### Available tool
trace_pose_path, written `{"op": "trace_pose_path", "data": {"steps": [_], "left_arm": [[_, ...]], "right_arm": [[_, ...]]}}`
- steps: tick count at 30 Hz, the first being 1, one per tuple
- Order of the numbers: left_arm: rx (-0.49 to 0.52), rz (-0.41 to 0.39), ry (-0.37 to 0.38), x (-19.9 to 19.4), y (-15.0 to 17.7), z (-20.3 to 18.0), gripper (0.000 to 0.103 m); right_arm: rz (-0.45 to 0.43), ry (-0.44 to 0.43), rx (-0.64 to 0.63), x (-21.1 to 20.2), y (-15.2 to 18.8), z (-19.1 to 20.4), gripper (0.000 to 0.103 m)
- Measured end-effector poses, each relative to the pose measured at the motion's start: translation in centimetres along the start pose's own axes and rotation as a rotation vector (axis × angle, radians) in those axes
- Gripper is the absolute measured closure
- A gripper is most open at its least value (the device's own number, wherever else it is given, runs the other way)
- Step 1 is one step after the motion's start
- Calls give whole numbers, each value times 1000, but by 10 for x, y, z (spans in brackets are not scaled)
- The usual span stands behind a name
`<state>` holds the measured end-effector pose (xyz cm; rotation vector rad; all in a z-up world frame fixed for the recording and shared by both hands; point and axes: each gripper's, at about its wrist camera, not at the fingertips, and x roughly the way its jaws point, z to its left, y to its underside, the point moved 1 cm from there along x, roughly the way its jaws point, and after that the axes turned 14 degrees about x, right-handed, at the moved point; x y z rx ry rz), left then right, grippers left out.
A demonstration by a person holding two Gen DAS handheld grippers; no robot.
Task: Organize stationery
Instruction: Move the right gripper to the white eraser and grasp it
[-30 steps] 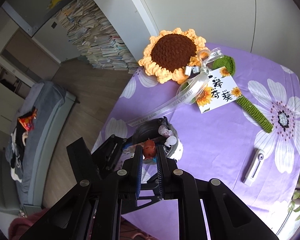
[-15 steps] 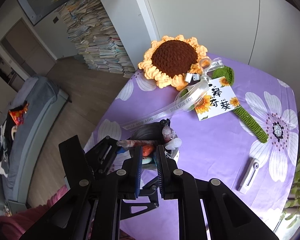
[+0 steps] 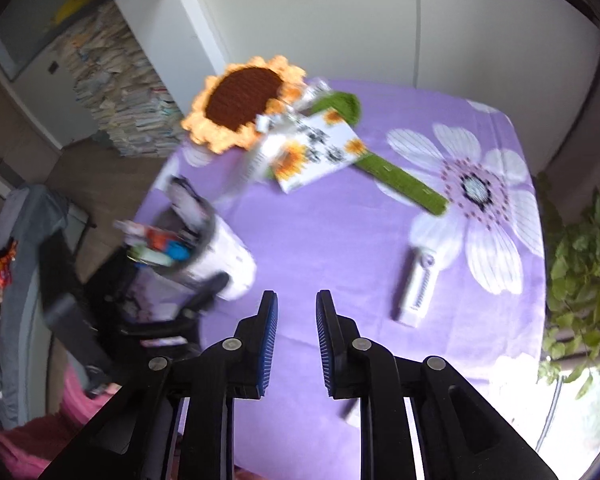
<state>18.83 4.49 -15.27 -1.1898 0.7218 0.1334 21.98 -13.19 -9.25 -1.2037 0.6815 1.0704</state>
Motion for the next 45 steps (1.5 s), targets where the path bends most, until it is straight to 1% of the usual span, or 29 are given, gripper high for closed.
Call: {"op": "trace_pose_path", "data": {"steps": [2,4,7,10,16,22,24,30,31,34,37,39,42,45], "left_arm": [[0,0,0,0,0,0,31],[0,0,0,0,0,0,31],[0,0,0,0,0,0,31],[0,0,0,0,0,0,31],[0,-1,0,0,0,0,31],[0,0,0,0,0,0,31],[0,0,0,0,0,0,31],[0,0,0,0,0,0,31],[0,0,0,0,0,0,31],[0,0,1,0,0,0,31],[0,0,0,0,0,0,31],[0,-1,0,0,0,0,31],[1,-1,0,0,0,0,31],[0,1,1,0,0,0,31]], "right_arm": [[36,82,41,15,11,-23,81],[73,124,83,27,21,-44,80],[122,132,146,40,34,-66,80],[142,127,179,45,42,-75,80],[159,109,182,51,42,-70,80],[157,160,170,60,41,-68,80],[160,163,169,63,42,-67,80],[129,186,93,69,45,-50,80],[121,187,80,68,47,-48,83],[100,121,92,59,45,-44,85],[40,99,91,42,42,-42,87],[27,94,74,34,42,-40,87],[31,108,67,35,42,-42,87],[78,131,58,47,41,-49,86]]}}
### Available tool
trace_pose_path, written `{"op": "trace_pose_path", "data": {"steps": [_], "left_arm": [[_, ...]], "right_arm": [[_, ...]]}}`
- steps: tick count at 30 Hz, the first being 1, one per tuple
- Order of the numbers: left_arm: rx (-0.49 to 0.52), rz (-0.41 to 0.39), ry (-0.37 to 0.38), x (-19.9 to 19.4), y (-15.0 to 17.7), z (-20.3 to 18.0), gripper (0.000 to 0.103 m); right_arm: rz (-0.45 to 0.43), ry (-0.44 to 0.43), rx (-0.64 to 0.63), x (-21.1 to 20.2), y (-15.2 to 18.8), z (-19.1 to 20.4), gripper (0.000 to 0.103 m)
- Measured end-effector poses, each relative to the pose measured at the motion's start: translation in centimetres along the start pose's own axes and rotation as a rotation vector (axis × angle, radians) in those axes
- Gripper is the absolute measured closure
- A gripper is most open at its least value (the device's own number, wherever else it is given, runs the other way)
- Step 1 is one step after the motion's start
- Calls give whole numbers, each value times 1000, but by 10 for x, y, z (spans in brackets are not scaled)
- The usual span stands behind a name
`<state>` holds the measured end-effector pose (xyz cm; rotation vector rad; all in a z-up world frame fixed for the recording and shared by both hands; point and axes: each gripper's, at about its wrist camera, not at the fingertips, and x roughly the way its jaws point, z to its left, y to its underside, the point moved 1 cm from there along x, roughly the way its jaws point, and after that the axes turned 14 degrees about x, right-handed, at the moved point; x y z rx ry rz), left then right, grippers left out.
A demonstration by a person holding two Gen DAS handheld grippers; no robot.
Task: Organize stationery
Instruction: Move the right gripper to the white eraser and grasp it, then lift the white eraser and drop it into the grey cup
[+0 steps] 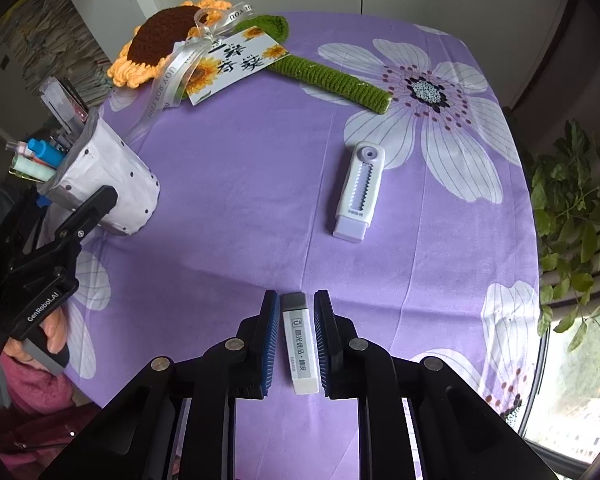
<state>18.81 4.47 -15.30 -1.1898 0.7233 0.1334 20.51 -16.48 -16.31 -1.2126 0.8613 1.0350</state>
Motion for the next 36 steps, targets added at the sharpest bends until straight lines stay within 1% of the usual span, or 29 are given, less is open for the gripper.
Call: {"op": "trace_pose_path", "data": {"steps": [2,6,10,11,14,19,24,28,32,36], "left_arm": [[0,1,0,0,0,0,31],[0,1,0,0,0,0,31],[0,1,0,0,0,0,31],[0,1,0,0,0,0,31],[0,1,1,0,0,0,31],[0,0,0,0,0,0,31],[0,0,1,0,0,0,31],[0,1,1,1,0,0,31],[0,1,1,0,0,0,31],[0,1,1,0,0,0,31]], "right_arm": [[31,12,-18,8,4,-1,81],[51,42,-46,20,8,3,80],[26,83,-84,26,8,7,80],[23,76,-86,26,8,8,85],[12,77,-86,25,10,9,86],[-68,16,-59,-6,10,10,86],[-152,-49,-69,-43,5,21,86],[-230,-123,-84,-71,-1,33,86],[-302,-225,-129,-105,-8,56,86],[-388,-307,-219,-140,-13,92,86]]}}
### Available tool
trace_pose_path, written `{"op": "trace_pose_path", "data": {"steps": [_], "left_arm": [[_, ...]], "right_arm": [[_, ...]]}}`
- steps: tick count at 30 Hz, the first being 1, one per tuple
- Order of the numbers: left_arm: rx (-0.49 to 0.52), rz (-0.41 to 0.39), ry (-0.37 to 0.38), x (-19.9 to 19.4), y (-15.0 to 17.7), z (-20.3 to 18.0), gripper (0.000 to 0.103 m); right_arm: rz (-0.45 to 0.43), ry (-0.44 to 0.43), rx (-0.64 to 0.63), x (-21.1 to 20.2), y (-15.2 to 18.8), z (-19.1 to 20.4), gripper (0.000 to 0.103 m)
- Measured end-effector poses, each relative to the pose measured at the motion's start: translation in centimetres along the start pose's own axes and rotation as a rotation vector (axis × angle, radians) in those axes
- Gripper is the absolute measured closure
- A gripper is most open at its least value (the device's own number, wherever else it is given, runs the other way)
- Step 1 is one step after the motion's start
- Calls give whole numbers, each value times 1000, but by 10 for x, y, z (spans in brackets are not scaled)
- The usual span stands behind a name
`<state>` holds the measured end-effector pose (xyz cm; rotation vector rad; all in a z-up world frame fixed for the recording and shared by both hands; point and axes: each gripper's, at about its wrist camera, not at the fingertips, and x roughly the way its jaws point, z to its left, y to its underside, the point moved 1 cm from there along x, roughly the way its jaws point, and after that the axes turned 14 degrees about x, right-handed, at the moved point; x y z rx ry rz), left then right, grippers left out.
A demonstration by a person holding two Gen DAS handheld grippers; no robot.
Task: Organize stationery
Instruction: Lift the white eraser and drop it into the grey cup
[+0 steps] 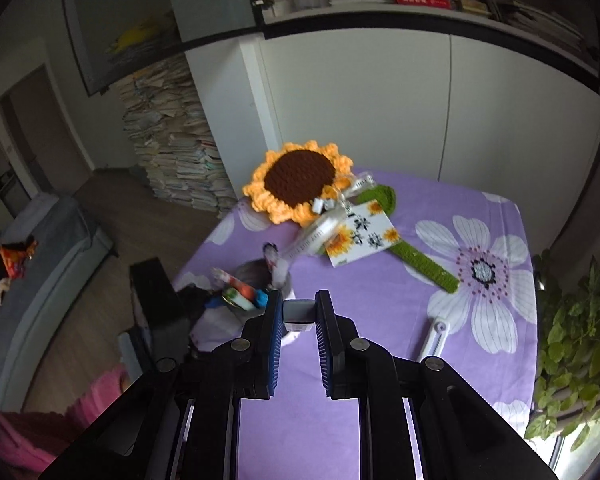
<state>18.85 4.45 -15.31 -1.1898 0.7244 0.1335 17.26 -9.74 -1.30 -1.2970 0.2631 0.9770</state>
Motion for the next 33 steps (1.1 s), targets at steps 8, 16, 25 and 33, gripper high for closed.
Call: {"op": "trace_pose_path", "data": {"steps": [8,16,25,33], "left_arm": [[-2,2,1,1,0,0,31],[-2,2,1,1,0,0,31],[-5,6,4,2,0,0,31],[-7,8,7,3,1,0,31]], "right_arm": [[22,-51,-121,39,-22,52,86],[88,-66,-105,82,-24,45,86],[143,-53,-83,107,-23,36,86],[158,-55,-92,109,-20,39,86]]}}
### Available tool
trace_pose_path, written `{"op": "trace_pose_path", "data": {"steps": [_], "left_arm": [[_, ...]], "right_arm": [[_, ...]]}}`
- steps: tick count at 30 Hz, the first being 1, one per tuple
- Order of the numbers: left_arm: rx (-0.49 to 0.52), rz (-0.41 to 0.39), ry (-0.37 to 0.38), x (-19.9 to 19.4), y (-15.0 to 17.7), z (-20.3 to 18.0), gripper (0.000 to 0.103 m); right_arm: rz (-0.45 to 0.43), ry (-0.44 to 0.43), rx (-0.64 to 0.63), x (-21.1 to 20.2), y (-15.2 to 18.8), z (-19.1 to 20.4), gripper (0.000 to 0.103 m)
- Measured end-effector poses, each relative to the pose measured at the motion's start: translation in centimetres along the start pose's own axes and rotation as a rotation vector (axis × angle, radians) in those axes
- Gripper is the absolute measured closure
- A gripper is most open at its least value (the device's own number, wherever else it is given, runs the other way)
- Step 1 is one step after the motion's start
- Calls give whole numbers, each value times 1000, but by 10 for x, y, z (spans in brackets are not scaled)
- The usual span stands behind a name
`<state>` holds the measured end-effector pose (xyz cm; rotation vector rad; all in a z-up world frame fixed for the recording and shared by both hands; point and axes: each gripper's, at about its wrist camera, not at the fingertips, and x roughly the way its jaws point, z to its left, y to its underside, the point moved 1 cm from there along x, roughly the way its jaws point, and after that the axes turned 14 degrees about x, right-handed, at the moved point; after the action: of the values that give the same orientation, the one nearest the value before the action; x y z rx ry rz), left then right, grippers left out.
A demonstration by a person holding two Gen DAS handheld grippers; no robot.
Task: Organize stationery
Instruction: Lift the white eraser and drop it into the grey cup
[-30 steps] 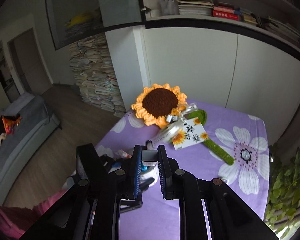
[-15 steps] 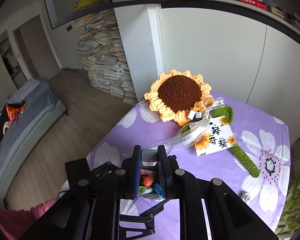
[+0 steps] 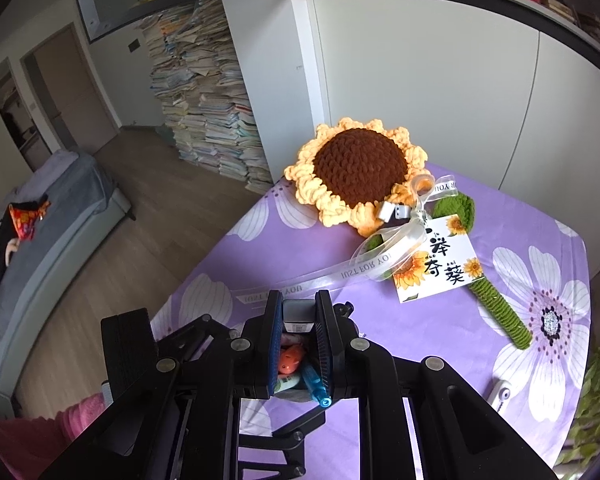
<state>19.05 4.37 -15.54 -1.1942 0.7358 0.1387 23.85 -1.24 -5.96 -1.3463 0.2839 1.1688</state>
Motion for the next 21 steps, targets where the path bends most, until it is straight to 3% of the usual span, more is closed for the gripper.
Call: {"op": "trace_pose_path", "data": {"steps": [21], "left_arm": [[-1,0,3,0,0,0,31]], "right_arm": [[-25,38,-13,1,2,1,86]]}}
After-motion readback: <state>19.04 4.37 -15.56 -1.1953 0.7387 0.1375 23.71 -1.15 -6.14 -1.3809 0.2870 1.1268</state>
